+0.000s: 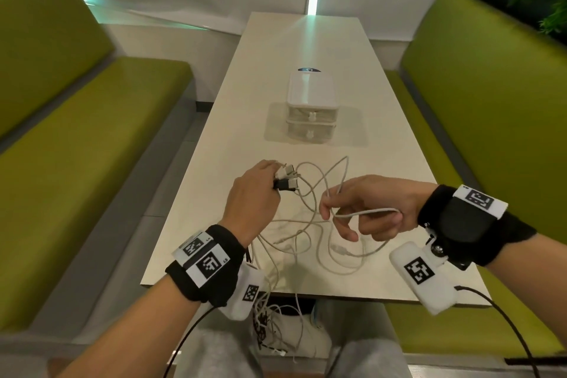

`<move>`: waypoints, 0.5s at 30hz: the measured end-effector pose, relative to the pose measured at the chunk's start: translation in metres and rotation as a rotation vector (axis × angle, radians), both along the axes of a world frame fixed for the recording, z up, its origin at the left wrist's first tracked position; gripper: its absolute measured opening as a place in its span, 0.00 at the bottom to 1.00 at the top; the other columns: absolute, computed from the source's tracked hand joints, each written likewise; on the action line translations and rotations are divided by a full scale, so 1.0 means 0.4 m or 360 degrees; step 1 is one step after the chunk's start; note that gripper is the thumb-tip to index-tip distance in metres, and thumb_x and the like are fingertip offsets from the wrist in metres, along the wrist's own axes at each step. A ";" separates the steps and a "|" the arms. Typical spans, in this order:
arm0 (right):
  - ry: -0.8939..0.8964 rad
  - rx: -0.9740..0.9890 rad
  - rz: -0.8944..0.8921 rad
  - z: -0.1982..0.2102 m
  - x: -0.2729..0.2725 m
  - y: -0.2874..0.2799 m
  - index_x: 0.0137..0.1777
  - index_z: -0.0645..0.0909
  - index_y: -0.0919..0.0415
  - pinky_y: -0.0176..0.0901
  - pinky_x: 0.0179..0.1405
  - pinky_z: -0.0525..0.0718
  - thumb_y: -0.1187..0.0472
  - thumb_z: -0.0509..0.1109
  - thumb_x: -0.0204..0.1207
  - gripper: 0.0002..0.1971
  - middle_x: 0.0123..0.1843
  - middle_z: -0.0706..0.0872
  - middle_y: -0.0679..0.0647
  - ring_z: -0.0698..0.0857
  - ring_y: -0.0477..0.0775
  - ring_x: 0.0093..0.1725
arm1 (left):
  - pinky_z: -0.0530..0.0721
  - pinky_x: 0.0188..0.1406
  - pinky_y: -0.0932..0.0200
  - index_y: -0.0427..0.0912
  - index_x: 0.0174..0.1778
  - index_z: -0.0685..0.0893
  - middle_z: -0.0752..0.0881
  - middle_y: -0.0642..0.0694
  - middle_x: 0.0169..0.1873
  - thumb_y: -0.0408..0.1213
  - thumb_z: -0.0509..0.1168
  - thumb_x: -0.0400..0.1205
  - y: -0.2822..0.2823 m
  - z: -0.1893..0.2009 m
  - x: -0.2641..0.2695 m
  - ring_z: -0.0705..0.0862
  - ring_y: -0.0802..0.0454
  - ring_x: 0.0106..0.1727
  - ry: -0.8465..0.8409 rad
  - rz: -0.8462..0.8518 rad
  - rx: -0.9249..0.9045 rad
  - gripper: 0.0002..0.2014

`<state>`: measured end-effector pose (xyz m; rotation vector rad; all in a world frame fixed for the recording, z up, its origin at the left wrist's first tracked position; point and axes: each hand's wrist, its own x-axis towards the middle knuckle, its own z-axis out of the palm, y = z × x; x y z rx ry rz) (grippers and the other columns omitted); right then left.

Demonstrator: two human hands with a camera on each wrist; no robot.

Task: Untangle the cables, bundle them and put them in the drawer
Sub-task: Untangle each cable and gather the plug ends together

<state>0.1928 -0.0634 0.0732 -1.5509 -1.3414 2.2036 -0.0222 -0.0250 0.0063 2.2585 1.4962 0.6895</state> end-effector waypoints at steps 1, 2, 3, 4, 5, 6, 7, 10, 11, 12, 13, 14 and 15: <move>-0.0025 -0.0011 0.0051 -0.004 -0.002 -0.003 0.53 0.77 0.62 0.32 0.15 0.52 0.56 0.56 0.88 0.12 0.34 0.81 0.64 0.59 0.45 0.11 | 0.75 0.59 0.56 0.41 0.66 0.82 0.81 0.50 0.69 0.20 0.56 0.76 0.003 0.003 -0.003 0.81 0.45 0.65 -0.0012 -0.0015 -0.0026 0.24; -0.0048 -0.0010 0.0087 -0.007 -0.005 -0.007 0.55 0.77 0.63 0.33 0.15 0.53 0.55 0.56 0.88 0.12 0.35 0.82 0.64 0.59 0.45 0.11 | 0.75 0.59 0.57 0.40 0.64 0.82 0.81 0.49 0.68 0.21 0.56 0.77 0.005 0.004 -0.007 0.81 0.44 0.65 -0.0036 -0.0026 -0.0069 0.22; -0.0065 0.0004 0.0111 -0.012 -0.007 -0.010 0.56 0.78 0.63 0.33 0.16 0.54 0.55 0.56 0.88 0.13 0.36 0.82 0.64 0.59 0.45 0.12 | 0.76 0.58 0.57 0.39 0.62 0.83 0.82 0.47 0.66 0.21 0.57 0.78 0.006 0.008 -0.012 0.81 0.44 0.63 -0.0081 -0.0029 -0.0107 0.19; -0.0079 0.0035 0.0127 -0.016 -0.010 -0.014 0.57 0.79 0.64 0.33 0.16 0.54 0.54 0.56 0.88 0.14 0.37 0.83 0.64 0.59 0.46 0.12 | 0.77 0.58 0.54 0.40 0.58 0.83 0.83 0.46 0.62 0.22 0.59 0.80 0.007 0.007 -0.016 0.82 0.43 0.60 -0.0153 -0.0019 -0.0134 0.16; -0.0097 0.0082 0.0144 -0.019 -0.013 -0.018 0.59 0.79 0.64 0.33 0.15 0.55 0.54 0.57 0.88 0.15 0.37 0.84 0.63 0.60 0.46 0.12 | 0.79 0.56 0.51 0.41 0.54 0.83 0.83 0.45 0.58 0.24 0.60 0.81 0.004 0.011 -0.021 0.82 0.44 0.57 -0.0243 -0.0002 -0.0156 0.12; -0.0115 0.0140 0.0164 -0.023 -0.016 -0.023 0.61 0.80 0.63 0.33 0.14 0.56 0.54 0.57 0.88 0.15 0.38 0.84 0.63 0.61 0.46 0.12 | 0.81 0.55 0.49 0.45 0.48 0.83 0.84 0.45 0.54 0.25 0.61 0.82 0.001 0.015 -0.027 0.83 0.44 0.54 -0.0350 0.0016 -0.0179 0.10; -0.0129 0.0204 0.0178 -0.026 -0.020 -0.028 0.63 0.80 0.60 0.33 0.13 0.58 0.54 0.57 0.88 0.14 0.39 0.85 0.62 0.62 0.47 0.13 | 0.82 0.52 0.50 0.48 0.42 0.80 0.84 0.46 0.49 0.26 0.61 0.83 -0.003 0.021 -0.034 0.84 0.45 0.51 -0.0457 0.0031 -0.0191 0.11; -0.0083 0.0400 0.0063 -0.034 -0.034 -0.045 0.67 0.79 0.50 0.34 0.14 0.62 0.54 0.56 0.88 0.14 0.42 0.88 0.62 0.67 0.49 0.16 | 0.76 0.34 0.68 0.48 0.37 0.79 0.84 0.54 0.35 0.22 0.59 0.81 -0.016 0.045 -0.056 0.82 0.55 0.38 -0.0674 0.0069 -0.0235 0.15; -0.0033 0.0461 -0.0012 -0.037 -0.037 -0.050 0.69 0.78 0.49 0.35 0.14 0.63 0.54 0.56 0.88 0.14 0.44 0.88 0.62 0.67 0.50 0.17 | 0.71 0.28 0.68 0.47 0.39 0.81 0.83 0.57 0.32 0.22 0.58 0.81 -0.019 0.053 -0.062 0.79 0.60 0.33 -0.0742 0.0087 -0.0254 0.15; 0.0019 0.0494 -0.0072 -0.038 -0.041 -0.056 0.71 0.77 0.48 0.35 0.14 0.64 0.54 0.56 0.88 0.15 0.45 0.89 0.63 0.67 0.50 0.18 | 0.68 0.26 0.67 0.46 0.39 0.82 0.82 0.59 0.29 0.21 0.58 0.81 -0.021 0.061 -0.067 0.76 0.61 0.29 -0.0831 0.0100 -0.0278 0.15; 0.0067 0.0485 -0.0098 -0.039 -0.045 -0.062 0.72 0.75 0.47 0.36 0.14 0.67 0.54 0.55 0.88 0.16 0.46 0.89 0.63 0.67 0.51 0.19 | 0.66 0.25 0.67 0.46 0.39 0.83 0.81 0.60 0.26 0.21 0.57 0.81 -0.024 0.069 -0.074 0.74 0.61 0.26 -0.0914 0.0119 -0.0305 0.16; 0.0118 0.0440 -0.0097 -0.039 -0.051 -0.070 0.73 0.74 0.47 0.37 0.14 0.71 0.55 0.55 0.88 0.16 0.48 0.89 0.64 0.68 0.52 0.19 | 0.65 0.24 0.66 0.47 0.37 0.83 0.81 0.61 0.24 0.21 0.57 0.81 -0.025 0.075 -0.080 0.72 0.61 0.24 -0.0966 0.0139 -0.0316 0.17; 0.0170 0.0375 -0.0079 -0.038 -0.056 -0.078 0.74 0.73 0.47 0.40 0.16 0.78 0.56 0.56 0.88 0.17 0.49 0.89 0.65 0.71 0.54 0.20 | 0.65 0.24 0.63 0.49 0.35 0.82 0.80 0.59 0.23 0.22 0.57 0.81 -0.026 0.082 -0.086 0.71 0.59 0.23 -0.0977 0.0152 -0.0307 0.18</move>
